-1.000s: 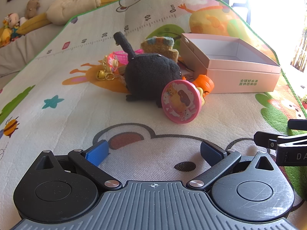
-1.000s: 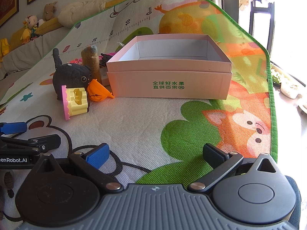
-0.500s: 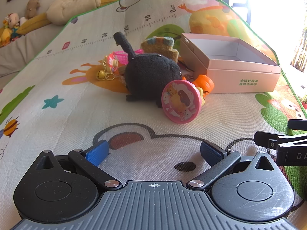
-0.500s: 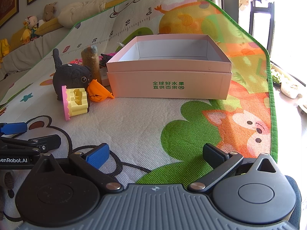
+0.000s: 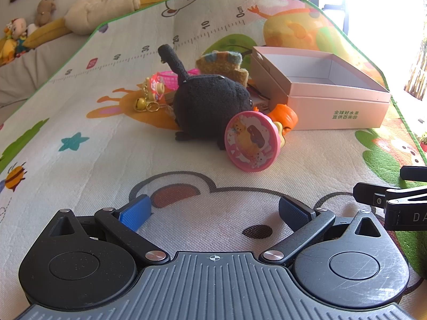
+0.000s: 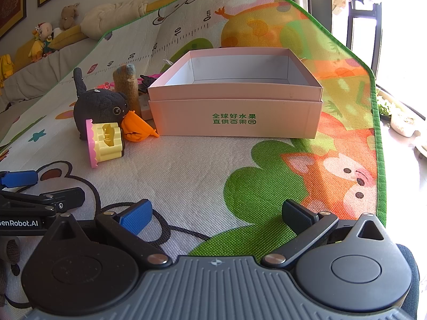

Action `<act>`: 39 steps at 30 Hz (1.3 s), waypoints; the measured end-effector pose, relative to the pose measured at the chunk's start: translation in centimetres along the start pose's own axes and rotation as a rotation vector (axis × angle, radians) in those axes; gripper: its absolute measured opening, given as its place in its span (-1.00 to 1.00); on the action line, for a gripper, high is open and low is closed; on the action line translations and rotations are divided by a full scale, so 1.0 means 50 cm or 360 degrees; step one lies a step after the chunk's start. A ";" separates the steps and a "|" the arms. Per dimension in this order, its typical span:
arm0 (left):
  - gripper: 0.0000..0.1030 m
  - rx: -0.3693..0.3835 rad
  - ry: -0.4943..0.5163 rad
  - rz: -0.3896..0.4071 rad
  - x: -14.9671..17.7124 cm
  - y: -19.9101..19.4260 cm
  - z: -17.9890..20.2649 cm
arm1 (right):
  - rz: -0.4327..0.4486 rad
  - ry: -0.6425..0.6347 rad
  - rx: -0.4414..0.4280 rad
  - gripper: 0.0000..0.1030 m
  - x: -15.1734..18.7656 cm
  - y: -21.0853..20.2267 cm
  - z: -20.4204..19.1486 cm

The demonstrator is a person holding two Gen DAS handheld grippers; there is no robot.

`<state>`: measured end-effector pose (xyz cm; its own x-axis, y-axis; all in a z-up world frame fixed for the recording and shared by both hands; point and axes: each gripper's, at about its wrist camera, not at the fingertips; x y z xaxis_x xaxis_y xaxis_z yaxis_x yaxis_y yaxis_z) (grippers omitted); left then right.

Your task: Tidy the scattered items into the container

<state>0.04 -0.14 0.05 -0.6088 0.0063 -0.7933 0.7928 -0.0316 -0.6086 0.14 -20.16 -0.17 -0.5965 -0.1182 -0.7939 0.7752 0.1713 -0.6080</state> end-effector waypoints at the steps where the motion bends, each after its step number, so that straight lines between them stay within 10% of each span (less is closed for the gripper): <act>1: 1.00 0.0000 0.0000 0.0000 0.000 0.000 0.000 | 0.0000 0.0000 0.0000 1.00 0.000 0.000 0.000; 39: 1.00 0.0045 0.0025 -0.0020 0.001 -0.002 -0.009 | -0.0202 -0.0070 -0.0005 1.00 -0.012 -0.007 -0.007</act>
Point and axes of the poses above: each gripper's, at about its wrist camera, not at the fingertips, and y roughly the way its jaws point, z to its right, x to its underside, and after that the axes turned 3 degrees about x, right-handed
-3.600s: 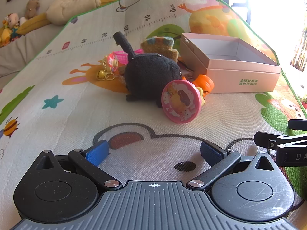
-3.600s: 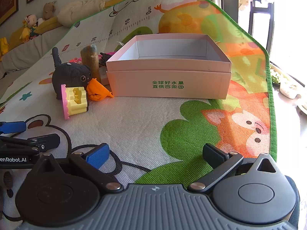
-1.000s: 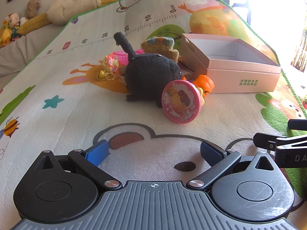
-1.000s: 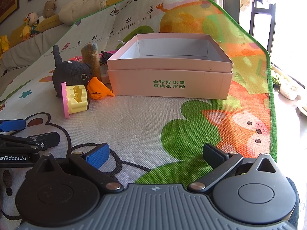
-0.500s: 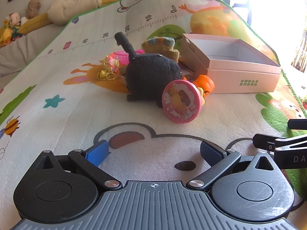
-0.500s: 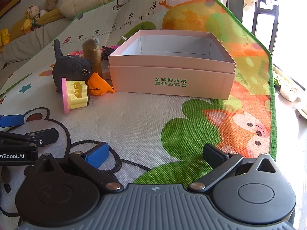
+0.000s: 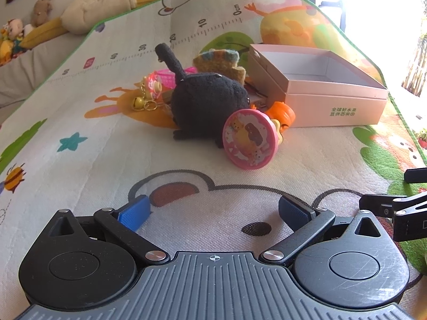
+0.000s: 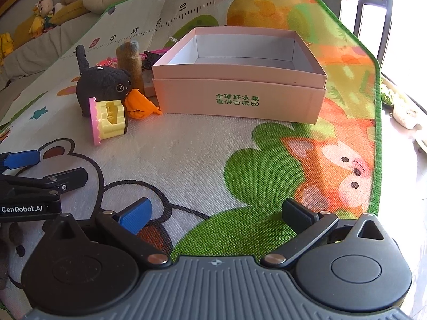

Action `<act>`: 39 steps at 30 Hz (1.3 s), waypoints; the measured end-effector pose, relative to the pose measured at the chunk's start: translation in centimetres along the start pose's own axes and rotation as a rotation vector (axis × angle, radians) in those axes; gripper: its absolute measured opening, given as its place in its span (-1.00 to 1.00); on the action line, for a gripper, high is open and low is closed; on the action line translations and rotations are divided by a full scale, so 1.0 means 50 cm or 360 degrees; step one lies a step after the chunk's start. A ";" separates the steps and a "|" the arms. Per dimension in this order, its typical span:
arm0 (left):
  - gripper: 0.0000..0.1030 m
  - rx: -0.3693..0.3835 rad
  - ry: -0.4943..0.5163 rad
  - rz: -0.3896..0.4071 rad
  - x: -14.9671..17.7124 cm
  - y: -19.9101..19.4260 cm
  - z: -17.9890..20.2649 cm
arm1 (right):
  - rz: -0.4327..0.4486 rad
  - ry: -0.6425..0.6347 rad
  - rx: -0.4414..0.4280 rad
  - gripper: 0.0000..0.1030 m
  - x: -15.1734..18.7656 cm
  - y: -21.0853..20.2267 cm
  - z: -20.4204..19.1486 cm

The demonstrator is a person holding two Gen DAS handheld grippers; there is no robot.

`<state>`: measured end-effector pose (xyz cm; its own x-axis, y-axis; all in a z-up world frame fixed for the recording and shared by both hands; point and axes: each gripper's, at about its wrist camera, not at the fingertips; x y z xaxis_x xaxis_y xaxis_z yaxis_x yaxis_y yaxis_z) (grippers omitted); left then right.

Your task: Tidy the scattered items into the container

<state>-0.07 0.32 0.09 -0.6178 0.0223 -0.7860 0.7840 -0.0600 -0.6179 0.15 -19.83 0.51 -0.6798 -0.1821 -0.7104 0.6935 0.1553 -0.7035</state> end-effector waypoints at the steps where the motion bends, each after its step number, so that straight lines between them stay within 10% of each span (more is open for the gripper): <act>1: 1.00 0.0011 0.0000 -0.0001 0.000 -0.001 -0.002 | 0.0004 -0.0006 0.0002 1.00 0.001 0.000 -0.001; 9: 1.00 0.0064 0.0000 -0.0110 -0.026 0.000 -0.012 | 0.0022 -0.0047 -0.0061 1.00 -0.006 -0.009 -0.011; 13: 1.00 0.0048 -0.0119 -0.0041 -0.053 -0.023 -0.061 | 0.0263 -0.0313 -0.0134 0.97 -0.035 -0.033 -0.082; 21: 1.00 -0.0155 -0.0220 -0.0017 -0.090 -0.043 -0.144 | 0.0335 -0.0518 -0.0295 0.55 -0.107 0.036 -0.215; 23: 1.00 -0.0163 -0.0210 -0.0028 -0.092 -0.047 -0.146 | 0.0288 -0.0515 -0.0327 -0.01 -0.116 0.055 -0.222; 29: 1.00 -0.0135 -0.0194 -0.0019 -0.090 -0.054 -0.138 | 0.0151 -0.0306 -0.0485 -0.59 -0.113 0.027 -0.154; 39: 1.00 -0.0058 -0.0145 -0.0047 -0.086 -0.039 -0.092 | 0.0075 0.0042 -0.0312 -0.62 -0.055 0.007 0.007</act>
<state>1.34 4.95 4.56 -0.6423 -0.0676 -0.7635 0.7660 -0.0241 -0.6424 2.37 -19.62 2.23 -0.6555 -0.1453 -0.7411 0.6667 0.3497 -0.6582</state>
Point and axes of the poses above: each gripper's, at about its wrist camera, not at the fingertips, and y roughly the way its jaws point, z to its right, x to its underside, and after that the axes turned 3 degrees about x, right-handed
